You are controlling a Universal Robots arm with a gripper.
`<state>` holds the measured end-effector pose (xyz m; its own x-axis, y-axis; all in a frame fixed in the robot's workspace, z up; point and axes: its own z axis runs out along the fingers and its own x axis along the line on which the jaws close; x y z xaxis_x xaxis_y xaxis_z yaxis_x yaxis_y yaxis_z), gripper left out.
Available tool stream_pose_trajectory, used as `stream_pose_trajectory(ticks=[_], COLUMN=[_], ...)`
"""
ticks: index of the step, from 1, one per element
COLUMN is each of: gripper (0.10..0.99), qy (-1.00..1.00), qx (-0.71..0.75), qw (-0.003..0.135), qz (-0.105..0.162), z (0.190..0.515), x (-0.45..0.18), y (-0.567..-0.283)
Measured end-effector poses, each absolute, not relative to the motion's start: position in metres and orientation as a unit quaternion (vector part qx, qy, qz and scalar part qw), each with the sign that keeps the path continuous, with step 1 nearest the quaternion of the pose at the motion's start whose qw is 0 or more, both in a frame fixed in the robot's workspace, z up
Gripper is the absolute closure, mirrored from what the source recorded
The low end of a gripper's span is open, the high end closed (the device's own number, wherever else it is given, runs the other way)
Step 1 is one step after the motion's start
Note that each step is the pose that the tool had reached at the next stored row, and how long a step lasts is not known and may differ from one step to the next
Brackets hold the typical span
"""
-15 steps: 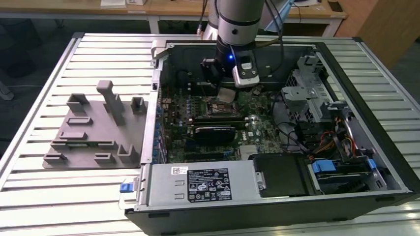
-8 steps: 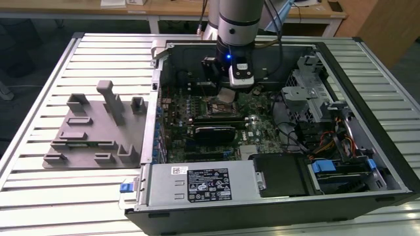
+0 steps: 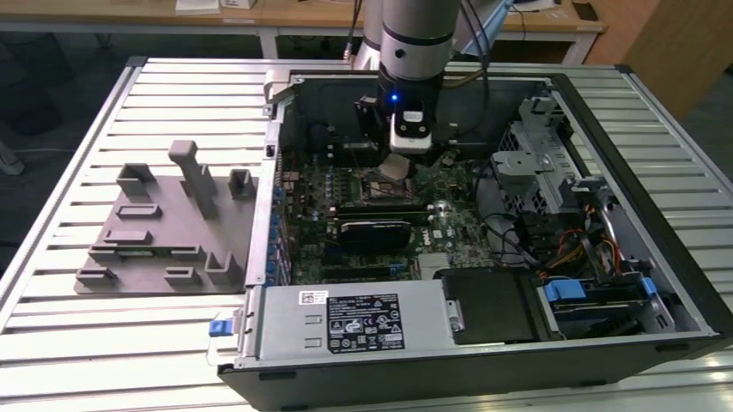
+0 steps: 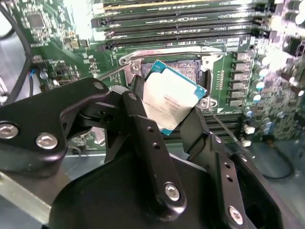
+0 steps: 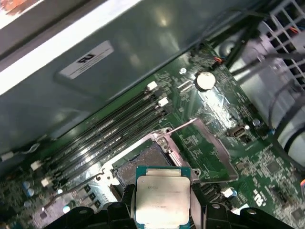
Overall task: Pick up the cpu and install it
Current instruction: 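Place the cpu into insertion slot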
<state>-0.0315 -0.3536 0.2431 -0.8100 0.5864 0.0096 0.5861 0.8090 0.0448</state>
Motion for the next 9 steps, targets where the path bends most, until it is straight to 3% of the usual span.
stream_pose_trajectory(ticks=[9], gripper=[0.545], qy=[0.925], qx=[0.379], qw=[0.004], qz=[0.023], z=[0.2427], x=[-0.0315], y=[-0.3536])
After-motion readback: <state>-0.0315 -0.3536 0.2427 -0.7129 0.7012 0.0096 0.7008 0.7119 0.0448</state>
